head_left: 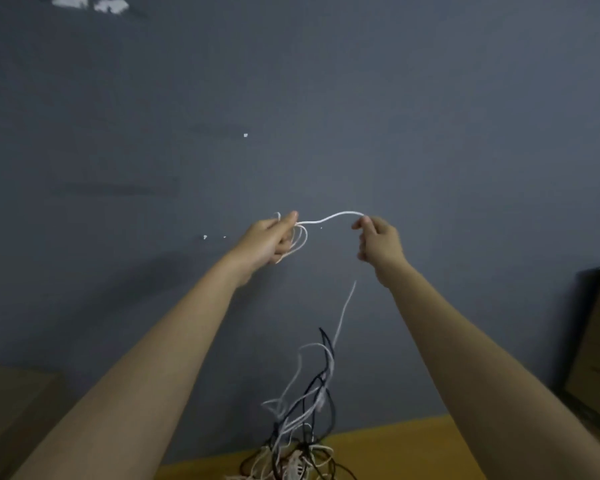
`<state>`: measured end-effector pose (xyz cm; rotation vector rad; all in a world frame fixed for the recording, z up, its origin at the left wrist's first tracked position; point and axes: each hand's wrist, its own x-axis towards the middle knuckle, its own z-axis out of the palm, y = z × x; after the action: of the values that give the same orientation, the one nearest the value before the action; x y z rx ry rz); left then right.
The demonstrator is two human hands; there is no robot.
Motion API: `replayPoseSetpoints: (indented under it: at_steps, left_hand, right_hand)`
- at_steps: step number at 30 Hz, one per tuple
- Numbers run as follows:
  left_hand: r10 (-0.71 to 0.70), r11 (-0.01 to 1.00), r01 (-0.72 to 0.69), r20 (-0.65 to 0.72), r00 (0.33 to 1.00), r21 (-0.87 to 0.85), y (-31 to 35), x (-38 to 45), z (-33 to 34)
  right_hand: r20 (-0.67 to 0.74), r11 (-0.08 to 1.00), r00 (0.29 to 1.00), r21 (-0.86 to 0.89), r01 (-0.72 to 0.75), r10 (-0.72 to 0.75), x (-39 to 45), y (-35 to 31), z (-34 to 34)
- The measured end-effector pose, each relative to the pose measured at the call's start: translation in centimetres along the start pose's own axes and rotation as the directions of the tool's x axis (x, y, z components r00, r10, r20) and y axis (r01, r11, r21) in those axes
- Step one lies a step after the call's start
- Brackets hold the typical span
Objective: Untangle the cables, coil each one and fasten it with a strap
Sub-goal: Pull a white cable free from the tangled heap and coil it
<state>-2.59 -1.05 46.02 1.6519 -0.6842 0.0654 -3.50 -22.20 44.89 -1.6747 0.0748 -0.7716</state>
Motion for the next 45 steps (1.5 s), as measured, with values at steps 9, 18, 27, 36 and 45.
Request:
replayPoseSetpoints:
  at_steps: [9,18,27,36,45]
  left_hand:
    - [0.010,0.896,0.039,0.110,0.994,-0.441,-2.1,-3.1,0.9]
    - [-0.093,0.989,0.084,-0.075,0.993,-0.119,-9.8,-4.1,4.1]
    - [-0.117,0.594,-0.092,0.200,0.973,0.799,-12.9,-6.4,5.4]
    - [-0.271,0.758,0.105,0.164,0.948,0.644,-13.7,-7.6,5.4]
    - [-0.375,0.897,0.207,0.423,0.825,0.390,-13.6,-10.9,6.6]
  right_hand:
    - [0.278,0.824,0.938,-0.467,0.321,-0.208,-7.1,9.0,4.6]
    - [0.573,0.979,0.814,-0.202,0.024,0.098,-18.2,13.9,4.9]
    - [0.626,0.946,0.709,-0.202,-0.253,0.324,-16.8,13.6,-1.4]
    - [0.238,0.903,0.970,-0.404,0.149,-0.054,-19.3,16.8,-1.2]
    - [0.121,0.934,0.992,-0.357,0.001,0.045,-18.1,15.4,-1.0]
